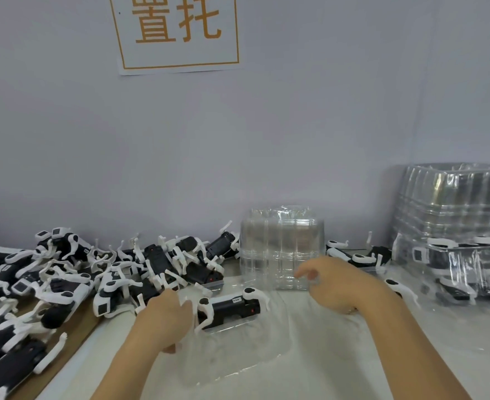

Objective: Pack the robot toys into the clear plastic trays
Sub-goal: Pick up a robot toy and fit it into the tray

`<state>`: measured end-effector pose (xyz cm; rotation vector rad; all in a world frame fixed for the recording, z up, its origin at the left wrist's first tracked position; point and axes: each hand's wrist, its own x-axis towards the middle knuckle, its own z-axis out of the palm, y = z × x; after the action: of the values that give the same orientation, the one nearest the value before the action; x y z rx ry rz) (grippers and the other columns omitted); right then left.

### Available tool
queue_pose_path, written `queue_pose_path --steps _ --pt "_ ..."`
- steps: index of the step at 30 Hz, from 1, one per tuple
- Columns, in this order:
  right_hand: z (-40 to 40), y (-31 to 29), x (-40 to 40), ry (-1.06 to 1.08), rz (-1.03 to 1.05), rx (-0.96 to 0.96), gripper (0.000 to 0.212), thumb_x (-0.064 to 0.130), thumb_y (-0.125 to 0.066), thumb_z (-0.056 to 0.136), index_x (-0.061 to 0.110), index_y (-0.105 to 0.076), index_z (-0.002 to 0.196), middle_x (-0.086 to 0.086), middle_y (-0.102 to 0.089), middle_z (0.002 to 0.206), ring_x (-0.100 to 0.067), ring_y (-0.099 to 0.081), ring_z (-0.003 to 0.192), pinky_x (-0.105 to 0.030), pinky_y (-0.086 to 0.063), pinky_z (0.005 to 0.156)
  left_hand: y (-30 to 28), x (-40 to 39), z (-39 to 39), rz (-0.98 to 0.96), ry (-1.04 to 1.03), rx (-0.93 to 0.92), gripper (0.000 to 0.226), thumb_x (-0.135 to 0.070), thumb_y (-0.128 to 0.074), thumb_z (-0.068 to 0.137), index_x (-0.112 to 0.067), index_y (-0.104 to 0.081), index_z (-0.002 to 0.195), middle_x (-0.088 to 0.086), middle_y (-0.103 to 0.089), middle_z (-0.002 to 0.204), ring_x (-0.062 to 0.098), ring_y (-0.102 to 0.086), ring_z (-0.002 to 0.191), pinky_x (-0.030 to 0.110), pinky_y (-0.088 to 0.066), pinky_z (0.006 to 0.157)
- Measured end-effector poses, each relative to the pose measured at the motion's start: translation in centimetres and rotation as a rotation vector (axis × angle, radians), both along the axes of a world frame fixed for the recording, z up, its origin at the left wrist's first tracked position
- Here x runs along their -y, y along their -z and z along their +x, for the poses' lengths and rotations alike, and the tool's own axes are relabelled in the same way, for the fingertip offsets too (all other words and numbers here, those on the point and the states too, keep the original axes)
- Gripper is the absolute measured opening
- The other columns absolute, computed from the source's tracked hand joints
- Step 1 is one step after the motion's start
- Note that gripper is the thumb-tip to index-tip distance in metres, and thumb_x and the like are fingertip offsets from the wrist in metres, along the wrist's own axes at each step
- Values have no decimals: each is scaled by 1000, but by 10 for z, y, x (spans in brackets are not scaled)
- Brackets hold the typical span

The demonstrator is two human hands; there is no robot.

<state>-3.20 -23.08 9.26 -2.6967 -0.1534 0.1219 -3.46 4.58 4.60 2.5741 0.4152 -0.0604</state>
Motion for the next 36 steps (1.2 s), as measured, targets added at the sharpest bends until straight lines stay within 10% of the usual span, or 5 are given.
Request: queue_pose_path --steps 8,13,19,23,36 --pt "4 18 -53 -112 78 86 57 42 -50 99 24 -34 151 1 -40 153 -21 -43 136 -31 -36 106 -13 5 -1 -157 64 218 26 -11 -40 104 9 -56 100 22 -67 90 32 -70 71 45 -61 66" --pt "3 7 -49 -37 264 185 57 34 -57 93 30 -38 147 -3 -55 136 -23 -56 119 -34 -46 99 -34 4 -11 -505 -33 403 28 -15 -50 102 0 -66 86 16 -69 75 27 -67 47 32 -57 47" --pt "-3 -23 12 139 364 349 42 23 -68 91 32 -60 131 11 -65 105 -14 -65 97 -34 -51 91 -38 36 -17 -899 165 467 15 -25 -59 99 -26 -64 113 3 -77 88 25 -75 76 32 -59 59" --pt "-15 -30 74 296 351 412 37 23 -68 92 41 -62 123 6 -67 112 2 -58 85 -22 -40 68 -32 53 -17 -867 277 463 17 -22 -56 100 -32 -64 112 -7 -77 93 16 -74 83 29 -57 62" --pt "-12 -14 93 628 208 511 45 2 -61 88 21 -63 129 -7 -63 132 -31 -62 110 -42 -48 96 -12 73 -21 -513 386 472 21 -16 -55 97 -34 -65 104 -6 -73 93 7 -69 78 35 -58 67"
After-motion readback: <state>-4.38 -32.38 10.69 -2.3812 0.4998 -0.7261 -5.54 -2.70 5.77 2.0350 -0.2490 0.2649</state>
